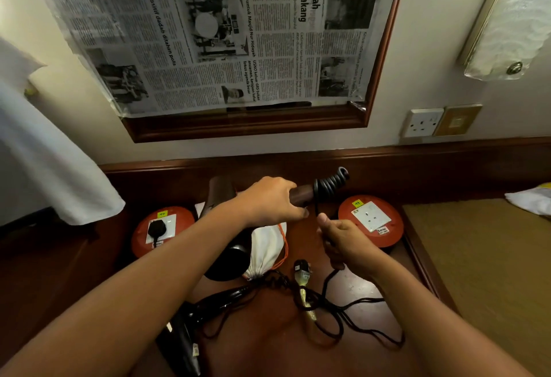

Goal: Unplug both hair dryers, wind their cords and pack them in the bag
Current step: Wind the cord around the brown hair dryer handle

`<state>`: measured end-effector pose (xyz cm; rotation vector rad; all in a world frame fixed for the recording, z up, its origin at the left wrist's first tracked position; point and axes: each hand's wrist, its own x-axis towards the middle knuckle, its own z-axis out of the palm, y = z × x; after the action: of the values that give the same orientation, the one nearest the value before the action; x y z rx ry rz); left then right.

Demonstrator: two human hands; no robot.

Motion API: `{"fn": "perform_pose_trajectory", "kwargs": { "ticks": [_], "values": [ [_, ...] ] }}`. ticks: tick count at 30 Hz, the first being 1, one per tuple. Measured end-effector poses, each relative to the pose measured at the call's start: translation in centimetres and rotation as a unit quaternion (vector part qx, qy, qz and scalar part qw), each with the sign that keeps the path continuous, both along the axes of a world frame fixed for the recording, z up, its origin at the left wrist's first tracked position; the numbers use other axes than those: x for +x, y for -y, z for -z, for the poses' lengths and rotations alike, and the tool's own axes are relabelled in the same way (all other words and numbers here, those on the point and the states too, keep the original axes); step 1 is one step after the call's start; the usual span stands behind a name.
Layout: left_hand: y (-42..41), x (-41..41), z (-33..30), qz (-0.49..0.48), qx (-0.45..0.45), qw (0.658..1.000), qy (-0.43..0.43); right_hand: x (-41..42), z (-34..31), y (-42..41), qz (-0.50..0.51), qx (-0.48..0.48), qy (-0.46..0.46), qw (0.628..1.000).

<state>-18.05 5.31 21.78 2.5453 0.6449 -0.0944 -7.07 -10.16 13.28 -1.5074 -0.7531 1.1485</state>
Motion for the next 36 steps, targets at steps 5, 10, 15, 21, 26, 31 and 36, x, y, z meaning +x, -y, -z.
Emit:
{"fn": "perform_pose_trajectory", "kwargs": {
  "ticks": [5,10,15,21,26,31,36],
  "values": [
    [-0.2,-0.4,-1.0,-0.005,-0.027,1.000,0.015,1.1,-0.2,-0.4,-0.003,0.059,-0.053,0.997],
    [0.5,-0.4,-1.3,0.045,0.023,0.999,0.006,2.2,-0.8,-1.0,-0.001,0.042,0.028,0.999],
    [1.0,-1.0,-1.5,0.079,0.039,0.996,-0.014,3.8,-2.1,-2.0,0.042,-0.025,0.204,0.978],
    [1.3,-1.7,-1.1,0.109,0.114,0.986,-0.055,5.1,-5.6,-2.8,-0.025,-0.015,0.307,0.951],
    [1.6,-1.6,0.0,0.122,0.166,0.975,-0.087,5.0,-9.0,-3.8,-0.049,-0.023,0.351,0.935],
    [1.2,-1.2,0.8,0.091,0.199,0.970,-0.107,3.2,-10.5,-3.6,-0.073,-0.029,0.449,0.890],
    [0.4,-0.6,1.5,0.037,0.179,0.977,-0.114,0.9,-10.1,-2.7,-0.087,-0.043,0.543,0.834]
  ]
}}
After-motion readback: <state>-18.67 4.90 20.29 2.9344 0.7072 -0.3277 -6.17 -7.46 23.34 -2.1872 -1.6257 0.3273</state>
